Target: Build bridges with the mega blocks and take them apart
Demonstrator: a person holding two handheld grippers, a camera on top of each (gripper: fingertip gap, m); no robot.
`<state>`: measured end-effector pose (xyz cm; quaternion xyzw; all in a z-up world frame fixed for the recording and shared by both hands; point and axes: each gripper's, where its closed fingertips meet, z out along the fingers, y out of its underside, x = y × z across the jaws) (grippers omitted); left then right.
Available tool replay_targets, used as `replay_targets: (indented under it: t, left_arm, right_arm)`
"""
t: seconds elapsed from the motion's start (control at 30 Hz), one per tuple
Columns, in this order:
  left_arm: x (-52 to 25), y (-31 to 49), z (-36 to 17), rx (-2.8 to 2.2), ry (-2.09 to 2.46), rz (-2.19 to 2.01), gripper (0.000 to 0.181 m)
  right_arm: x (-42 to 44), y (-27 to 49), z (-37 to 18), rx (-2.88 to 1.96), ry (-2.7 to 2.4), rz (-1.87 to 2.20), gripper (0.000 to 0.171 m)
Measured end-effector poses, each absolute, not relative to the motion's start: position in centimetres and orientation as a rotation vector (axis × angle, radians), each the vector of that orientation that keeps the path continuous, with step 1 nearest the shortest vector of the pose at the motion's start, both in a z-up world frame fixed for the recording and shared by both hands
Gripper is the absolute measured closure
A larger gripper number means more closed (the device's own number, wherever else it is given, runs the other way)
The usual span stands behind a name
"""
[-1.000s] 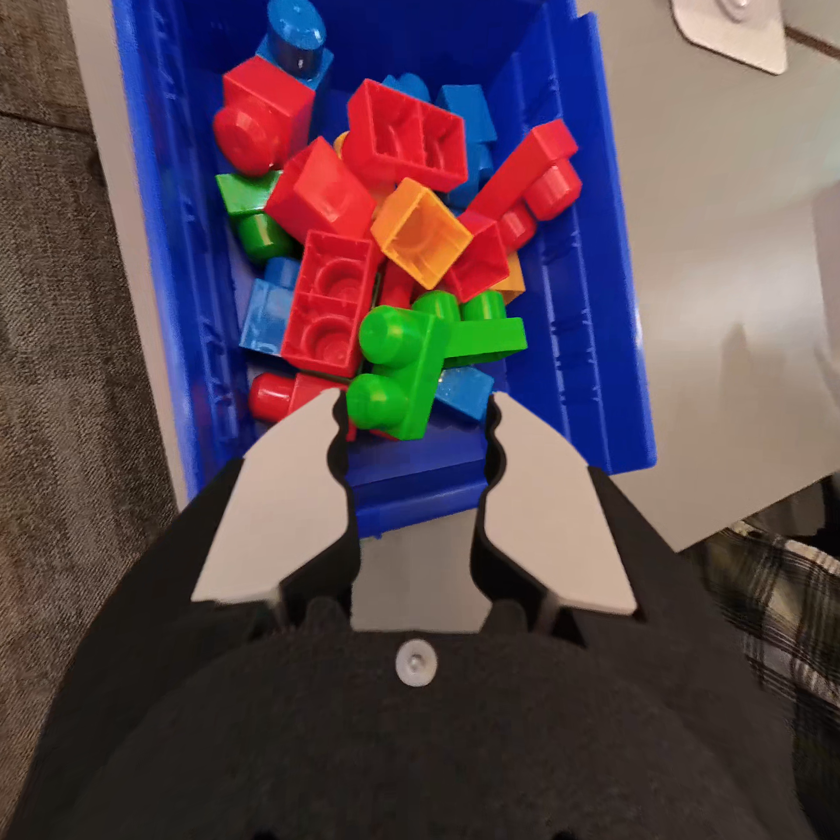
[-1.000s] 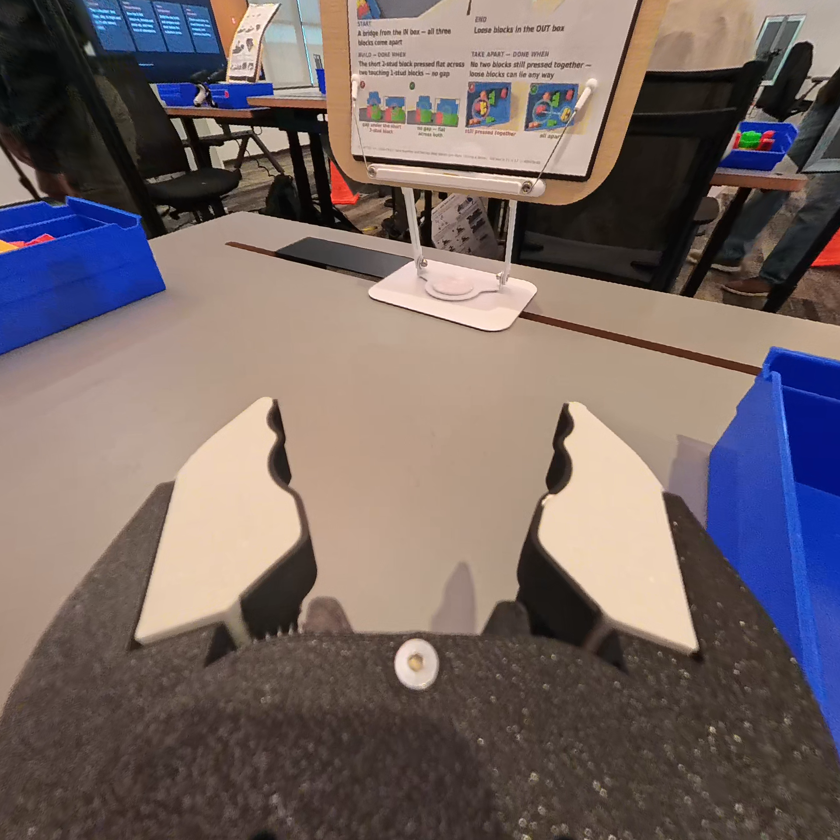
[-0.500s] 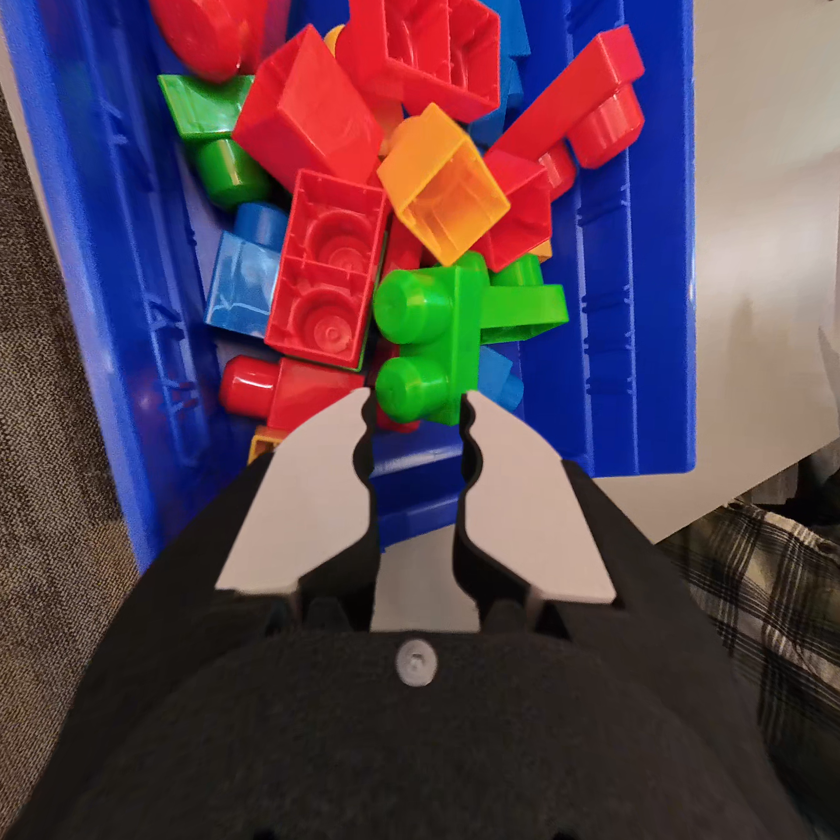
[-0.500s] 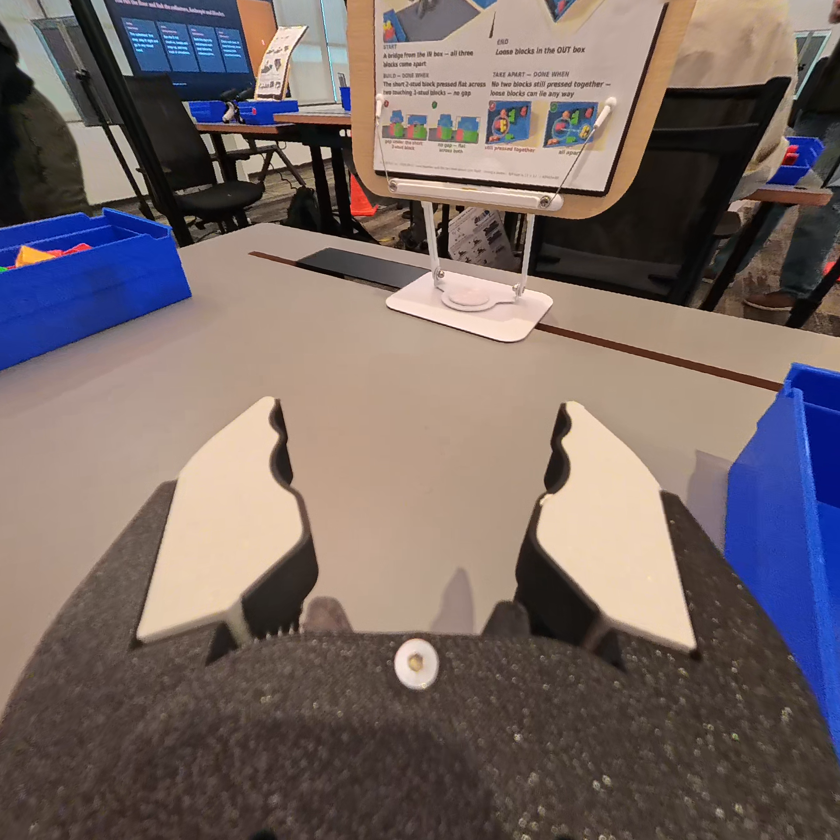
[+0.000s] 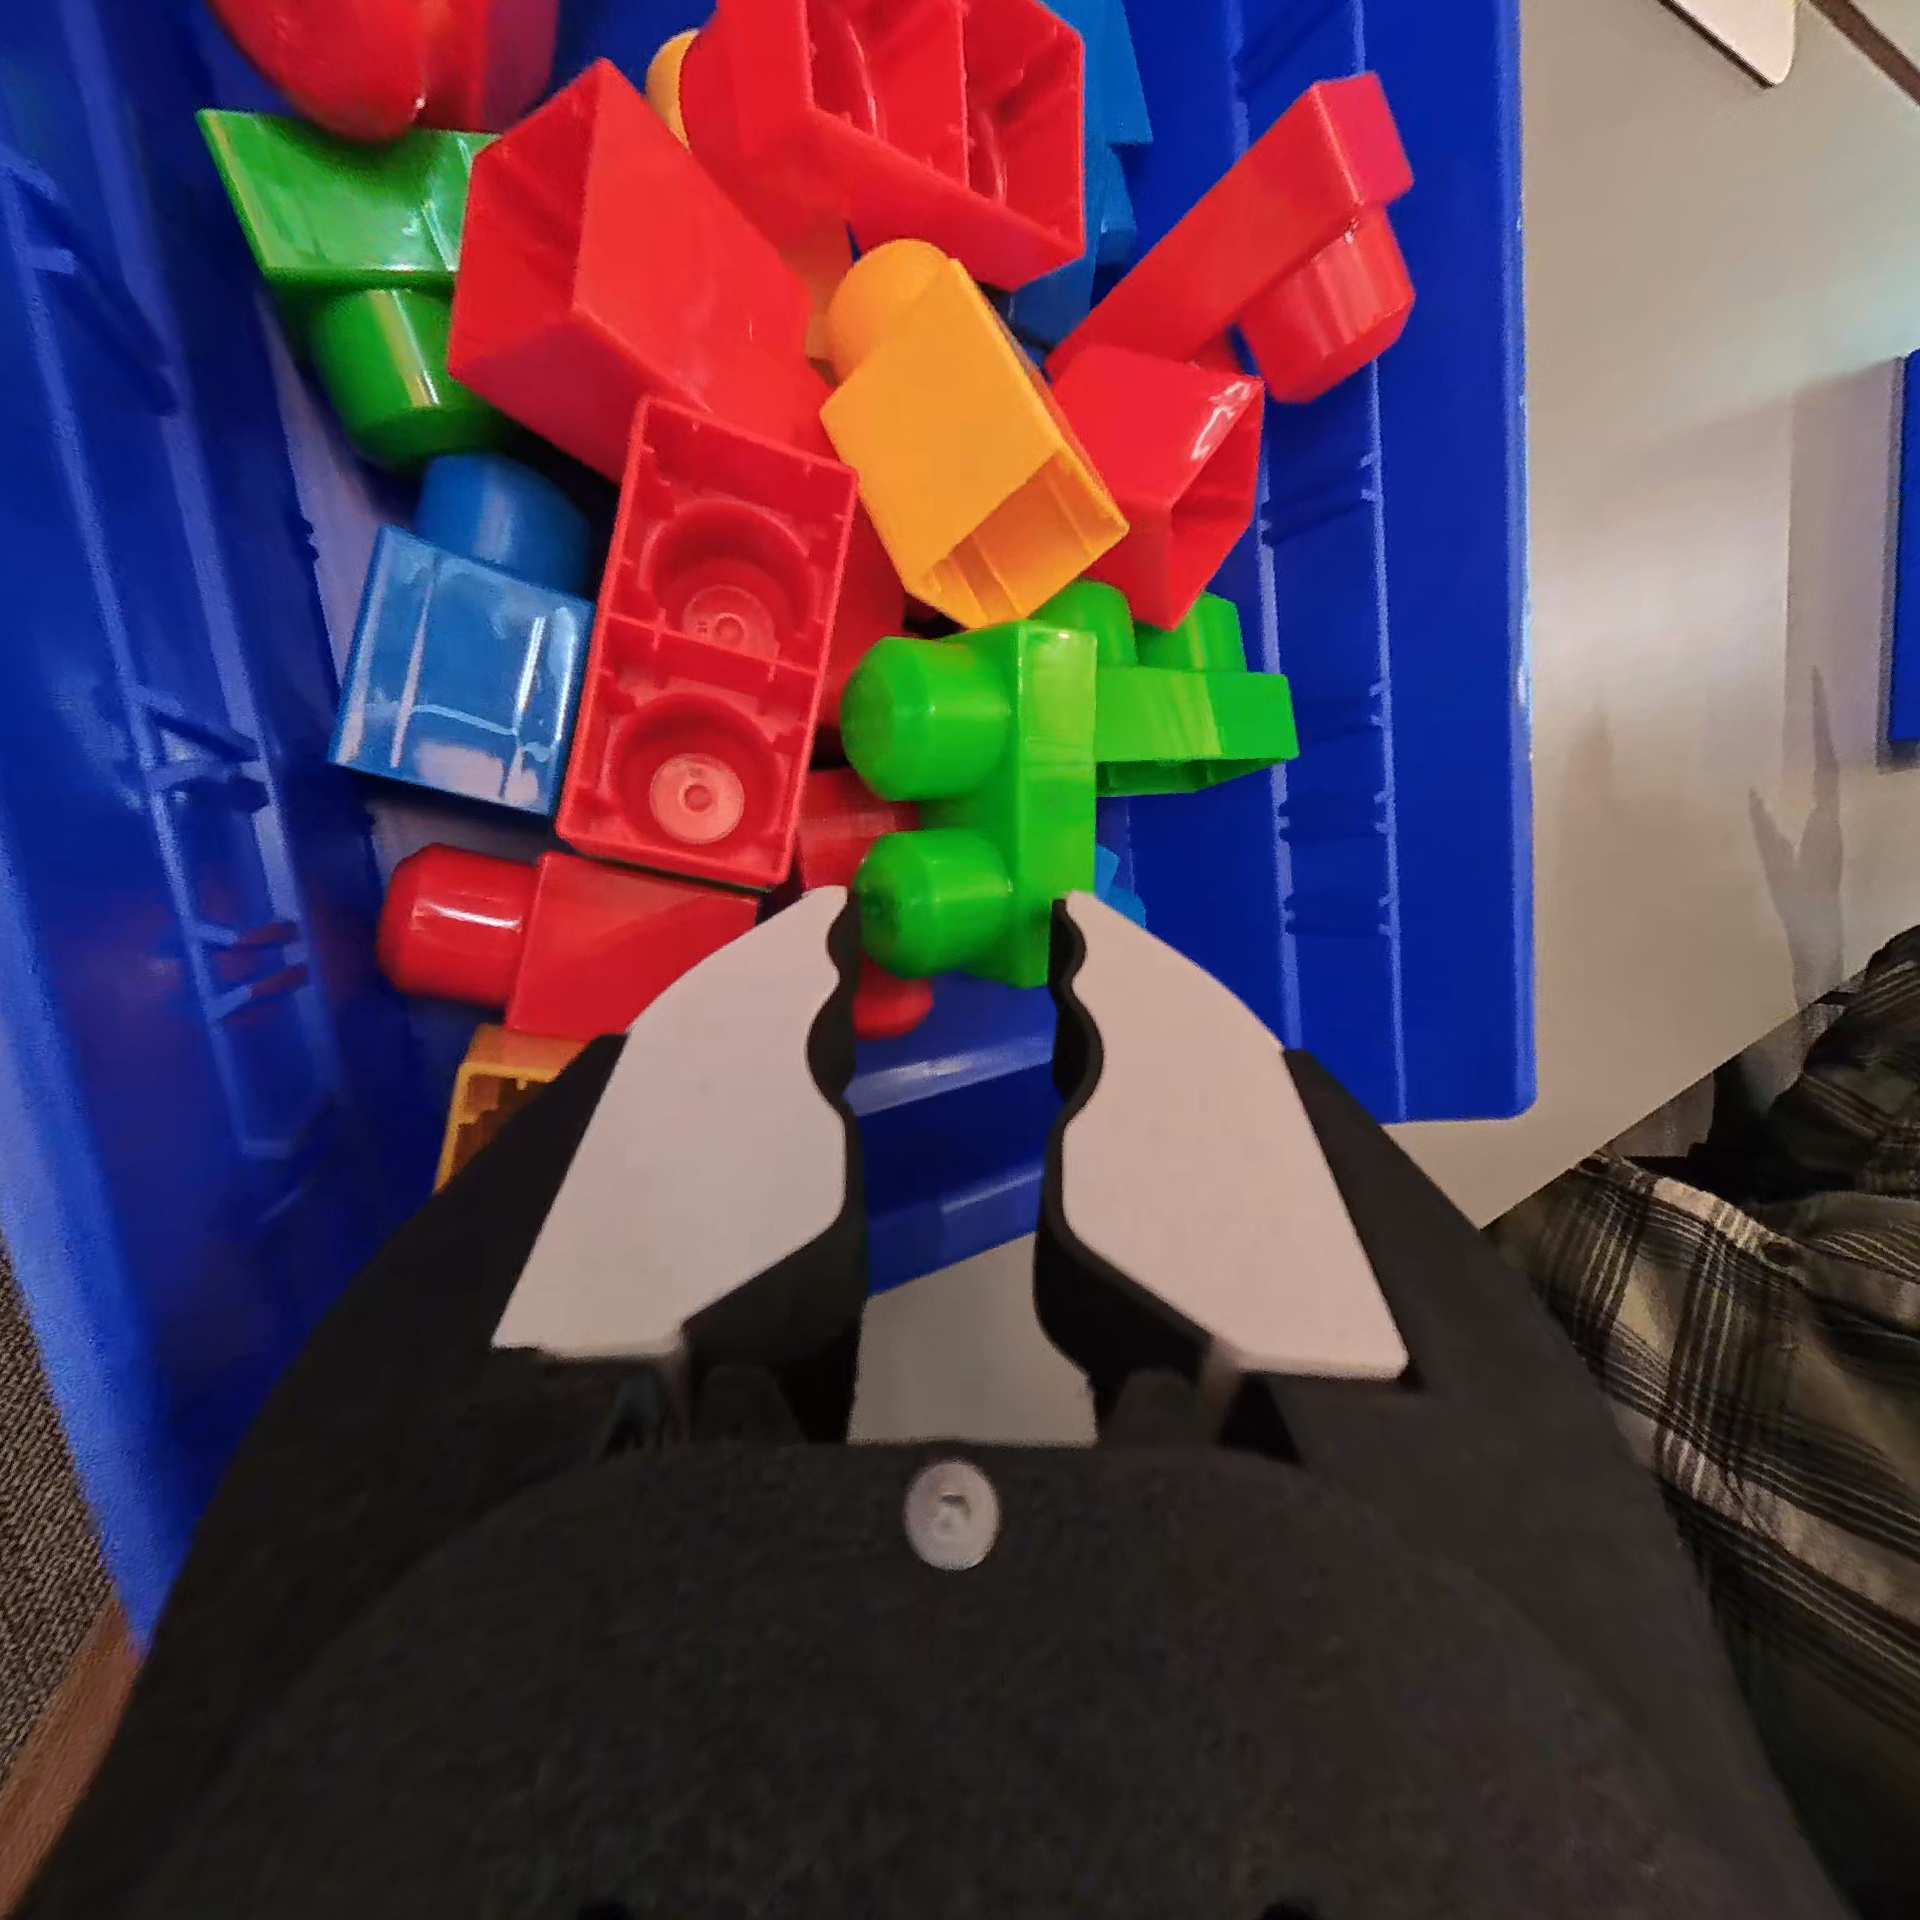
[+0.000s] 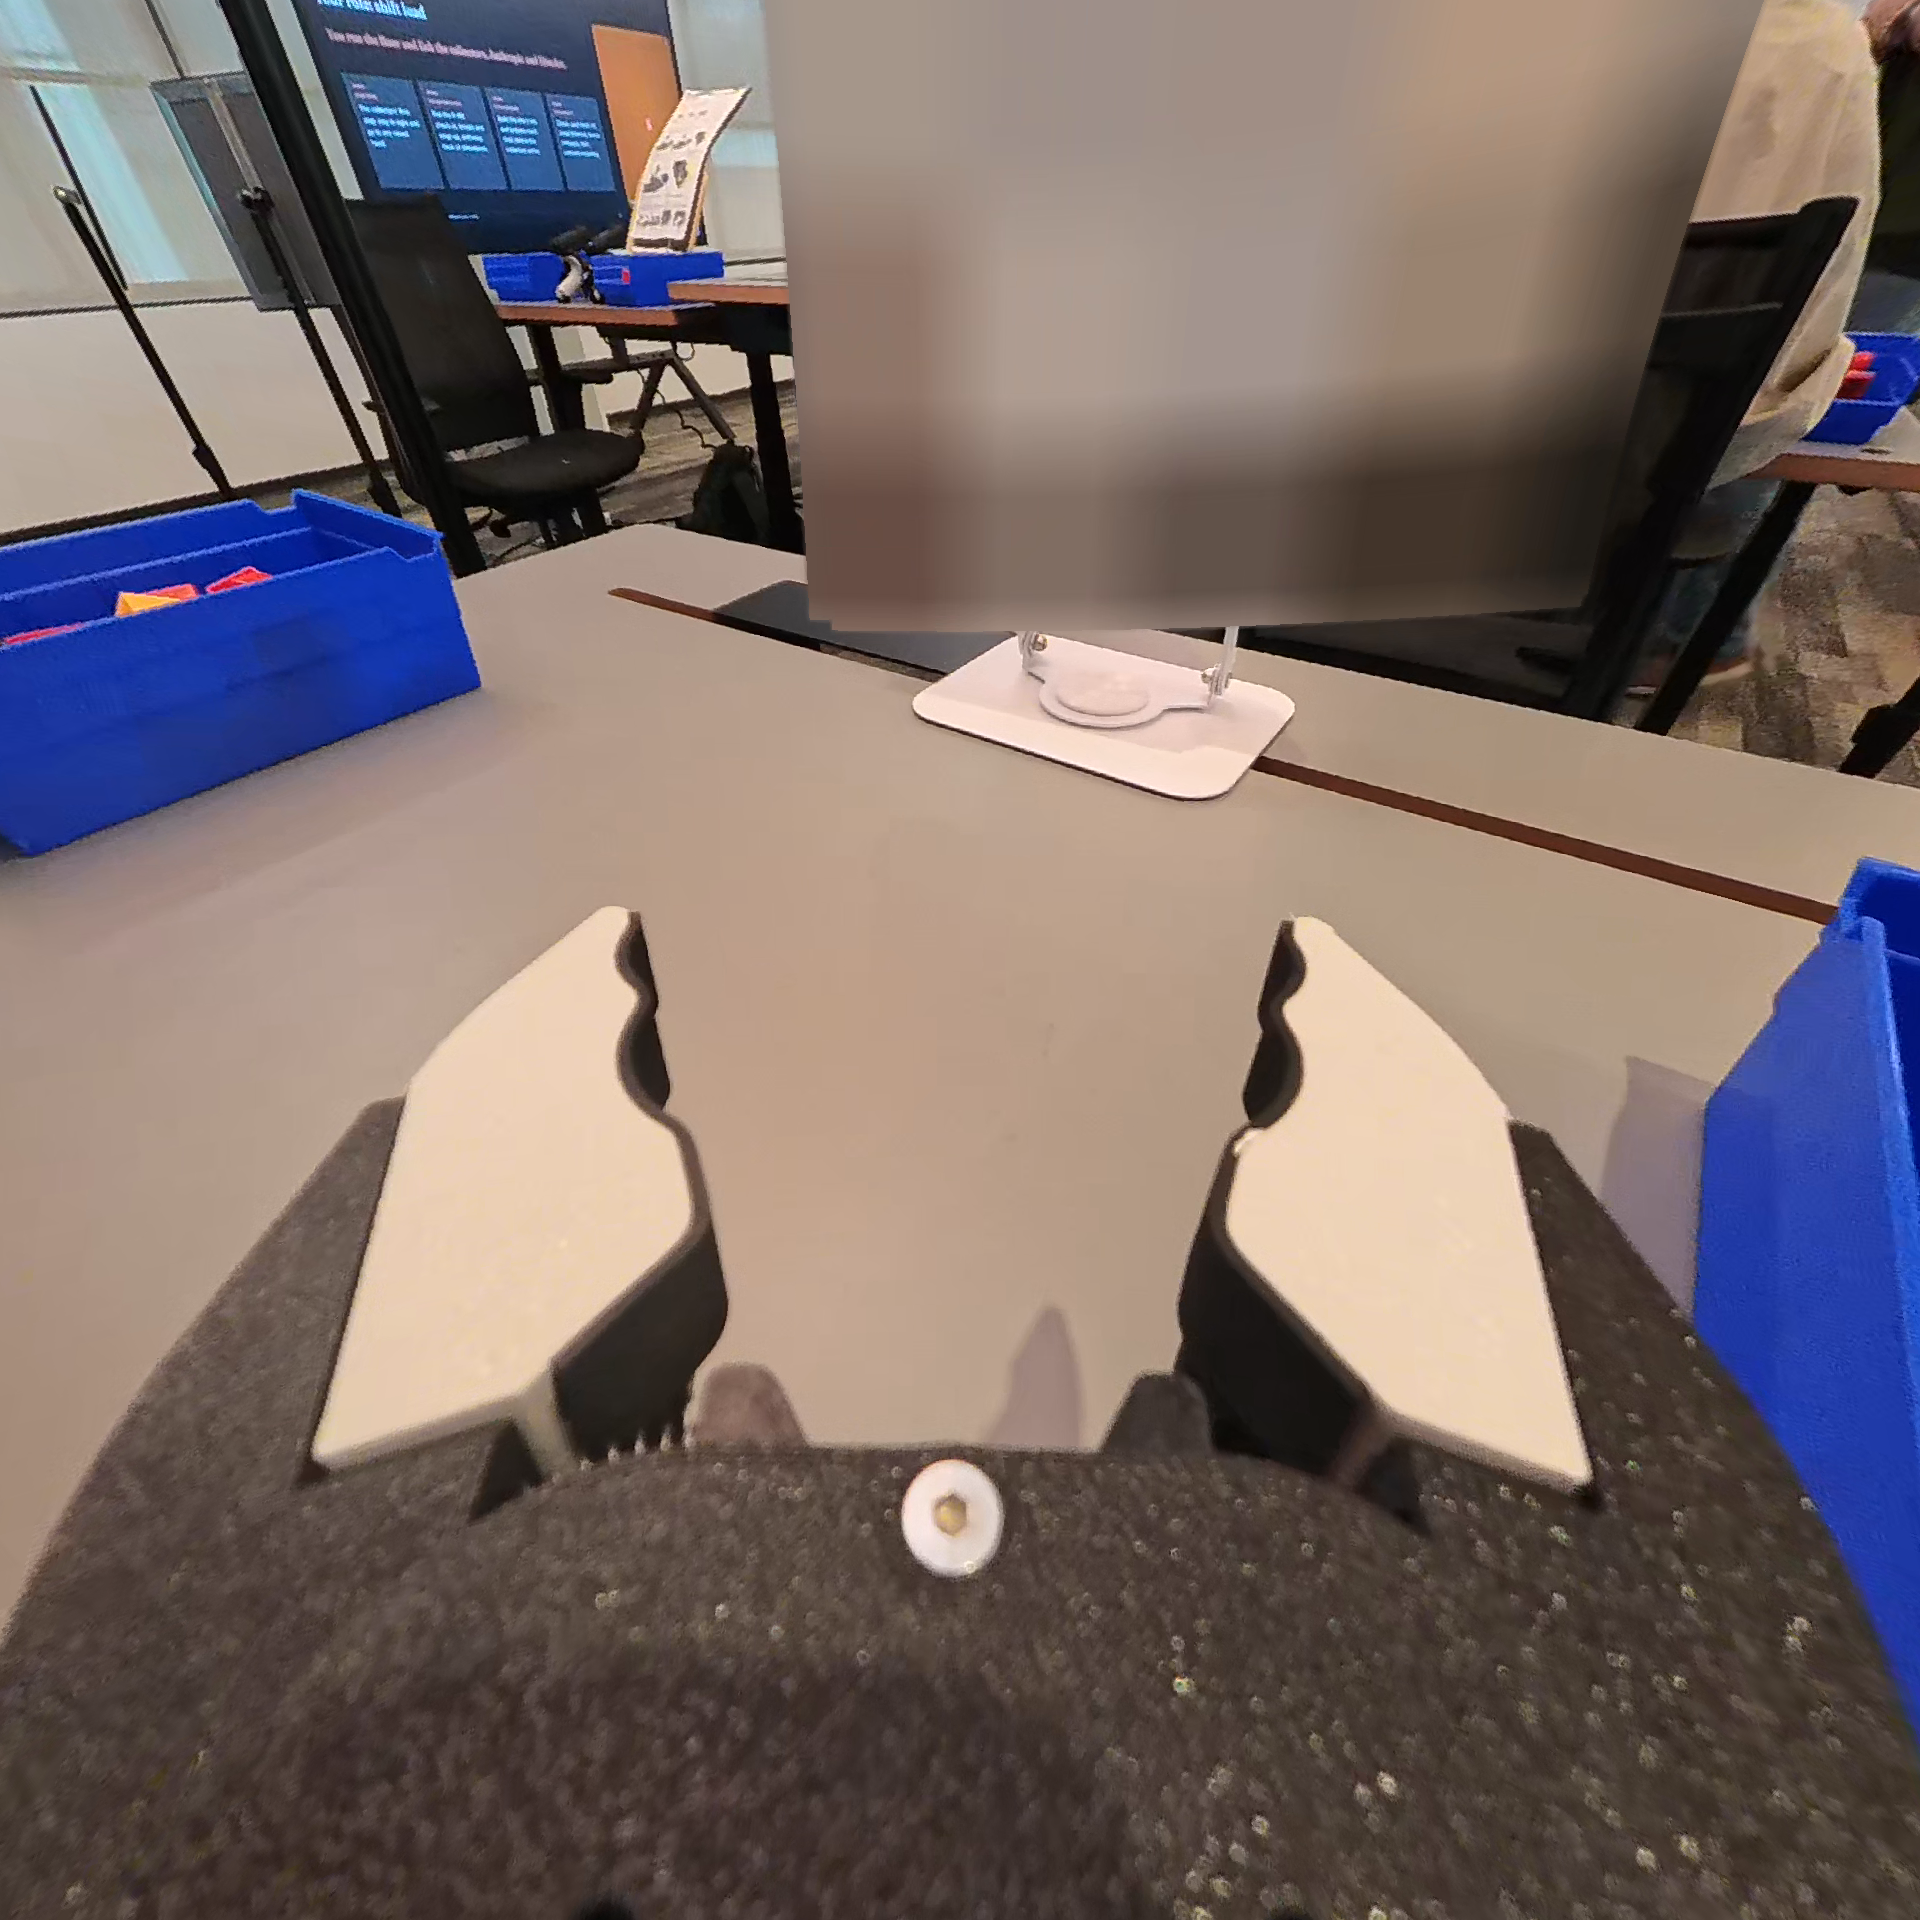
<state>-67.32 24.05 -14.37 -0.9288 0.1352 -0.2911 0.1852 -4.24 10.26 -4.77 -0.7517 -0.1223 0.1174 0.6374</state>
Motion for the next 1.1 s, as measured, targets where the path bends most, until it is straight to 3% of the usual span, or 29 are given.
replay_targets:
  t: [0.13,0.27,0.47,0.6,0.87,1.1]
  left_arm:
    - [-65.9,22.7,-13.4,-2.614,0.430,-0.978,0.158]
    - [-65.0,21.8,-11.6,-2.603,0.449,-1.105,0.156]
    - [-65.7,25.8,-8.4,-2.471,0.418,-0.810,0.145]
    - [-65.8,27.8,-8.5,-2.519,0.440,-0.537,0.140]
    - [-61.7,29.4,-9.5,-2.588,0.507,-0.436,0.131]
    - [-63.3,29.8,-10.6,-2.664,0.420,-0.386,0.139]
  right_arm:
    - [-4.4,10.2,-4.5,-1.710,-0.288,0.266,0.062]
    - [-4.5,10.1,-4.3,-1.702,-0.288,0.267,0.062]
    - [-4.8,10.1,-4.2,-1.698,-0.303,0.267,0.061]
    - [-5.0,10.0,-4.2,-1.700,-0.310,0.265,0.061]
    - [-4.5,9.8,-4.0,-1.697,-0.302,0.260,0.061]
    - [-3.9,9.5,-3.9,-1.695,-0.292,0.260,0.061]
